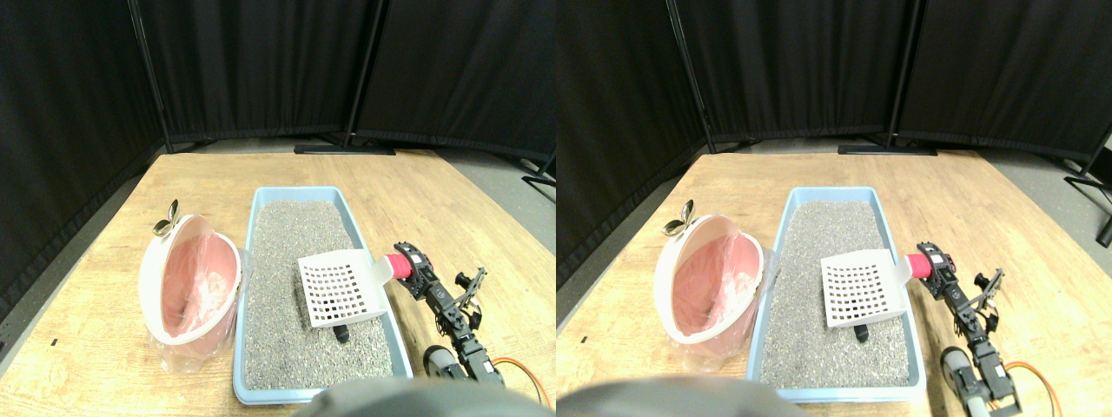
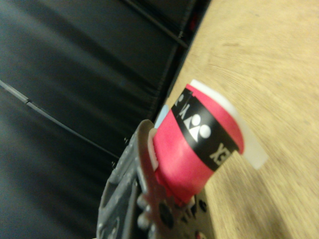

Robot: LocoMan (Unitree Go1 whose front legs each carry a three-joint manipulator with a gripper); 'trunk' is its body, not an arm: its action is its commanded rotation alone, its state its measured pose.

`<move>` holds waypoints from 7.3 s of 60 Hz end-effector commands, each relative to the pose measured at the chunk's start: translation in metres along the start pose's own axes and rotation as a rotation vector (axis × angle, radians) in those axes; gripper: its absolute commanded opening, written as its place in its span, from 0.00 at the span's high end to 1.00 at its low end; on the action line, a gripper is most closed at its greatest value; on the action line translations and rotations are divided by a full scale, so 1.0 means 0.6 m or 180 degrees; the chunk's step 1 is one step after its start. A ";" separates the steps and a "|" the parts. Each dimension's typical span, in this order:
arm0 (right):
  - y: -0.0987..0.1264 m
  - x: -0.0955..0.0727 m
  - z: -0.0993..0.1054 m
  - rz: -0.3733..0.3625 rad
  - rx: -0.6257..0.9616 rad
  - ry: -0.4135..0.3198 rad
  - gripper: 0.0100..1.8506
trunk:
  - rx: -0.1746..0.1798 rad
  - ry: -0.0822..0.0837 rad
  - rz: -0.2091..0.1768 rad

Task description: Scoop (unimanual)

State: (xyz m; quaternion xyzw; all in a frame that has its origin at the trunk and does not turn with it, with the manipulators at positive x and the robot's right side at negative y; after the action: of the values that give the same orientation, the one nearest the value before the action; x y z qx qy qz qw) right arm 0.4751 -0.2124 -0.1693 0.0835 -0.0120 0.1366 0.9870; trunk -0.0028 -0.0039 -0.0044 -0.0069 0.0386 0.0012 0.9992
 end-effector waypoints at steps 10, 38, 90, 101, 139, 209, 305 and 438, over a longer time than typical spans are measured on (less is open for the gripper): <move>0.005 -0.007 0.076 0.0030 -0.0651 -0.0403 0.98 | -0.0099 0.0051 0.0014; 0.014 -0.016 0.166 0.0421 -0.1620 -0.0501 0.98 | -0.0161 0.0095 -0.0005; 0.044 0.021 0.189 0.0172 -0.2675 -0.0098 0.98 | -0.0352 0.0154 0.0111; 0.050 0.029 0.190 0.0217 -0.2808 -0.0034 0.98 | -0.0393 0.0142 0.0155; 0.077 0.037 0.184 0.0659 -0.3163 0.0248 0.98 | -0.0404 0.0154 0.0151; 0.126 0.019 0.006 0.0850 -0.2088 0.0938 0.92 | -0.0413 0.0235 0.0228; 0.051 0.057 0.041 0.0218 0.0568 0.0161 0.98 | -0.0489 0.0175 0.0339; 0.082 0.080 0.105 0.0203 0.0382 -0.0117 0.97 | -0.0561 0.0166 0.0464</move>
State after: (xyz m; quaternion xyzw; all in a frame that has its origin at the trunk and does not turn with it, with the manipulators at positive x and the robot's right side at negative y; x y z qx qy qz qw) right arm 0.5092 -0.1619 -0.1076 0.1538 0.0061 0.1670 0.9739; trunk -0.0035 0.0000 -0.0009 -0.0905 0.0567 0.0664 0.9921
